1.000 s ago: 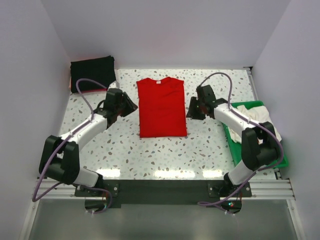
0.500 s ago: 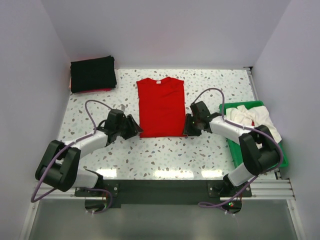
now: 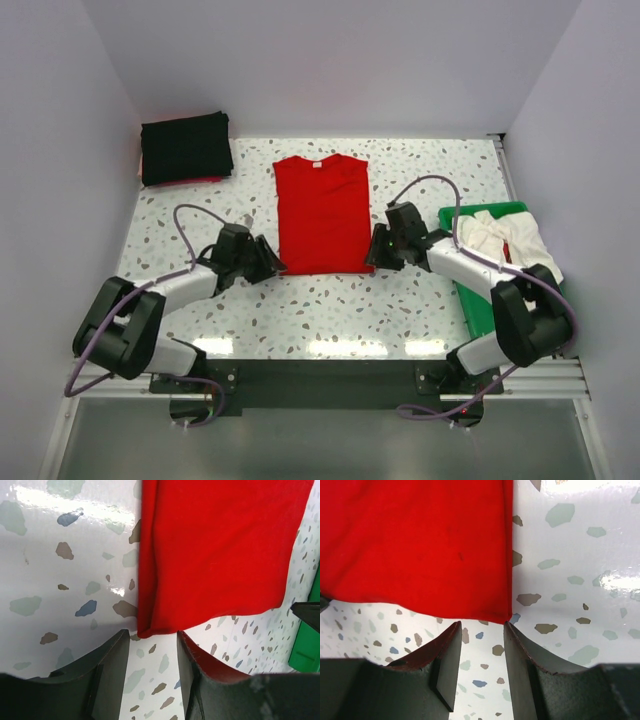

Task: Fold and stack the t-shirts
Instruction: Fold the tshirt

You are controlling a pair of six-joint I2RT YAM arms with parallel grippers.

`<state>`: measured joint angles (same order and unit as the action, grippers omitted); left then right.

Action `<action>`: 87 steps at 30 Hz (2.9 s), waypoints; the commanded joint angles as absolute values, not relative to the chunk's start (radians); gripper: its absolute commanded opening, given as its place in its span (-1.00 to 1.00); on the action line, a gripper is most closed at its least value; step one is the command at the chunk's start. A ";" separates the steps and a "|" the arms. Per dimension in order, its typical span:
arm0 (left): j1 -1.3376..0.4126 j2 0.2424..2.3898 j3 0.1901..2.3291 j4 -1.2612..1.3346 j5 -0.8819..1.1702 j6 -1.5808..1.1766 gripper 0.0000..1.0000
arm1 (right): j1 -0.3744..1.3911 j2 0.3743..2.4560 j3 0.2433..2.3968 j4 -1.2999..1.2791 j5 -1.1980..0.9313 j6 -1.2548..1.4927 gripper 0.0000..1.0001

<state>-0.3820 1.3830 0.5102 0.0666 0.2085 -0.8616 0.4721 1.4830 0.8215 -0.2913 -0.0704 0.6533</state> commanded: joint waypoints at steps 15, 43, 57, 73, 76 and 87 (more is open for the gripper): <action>-0.431 1.471 0.554 0.068 0.112 -0.877 -0.25 | 0.491 1.583 0.870 -0.262 0.020 0.643 -0.14; -0.459 1.496 0.565 0.017 0.091 -0.874 -1.00 | 0.489 1.591 0.805 -0.210 -0.064 0.686 -0.70; -0.529 1.254 0.440 -0.093 0.091 -0.879 -1.00 | 0.477 1.282 0.622 -0.288 -0.155 0.667 -1.00; -0.689 0.735 0.366 -0.363 -0.038 -0.993 -1.00 | 0.495 0.718 0.511 -0.635 -0.201 0.670 -1.00; -0.689 0.782 0.442 -0.380 -0.060 -0.956 -1.00 | 0.495 0.733 0.578 -0.661 -0.154 0.652 -1.00; -0.631 1.017 0.802 -0.436 -0.120 -0.810 -1.00 | 0.495 0.977 0.926 -0.692 0.015 0.554 -1.00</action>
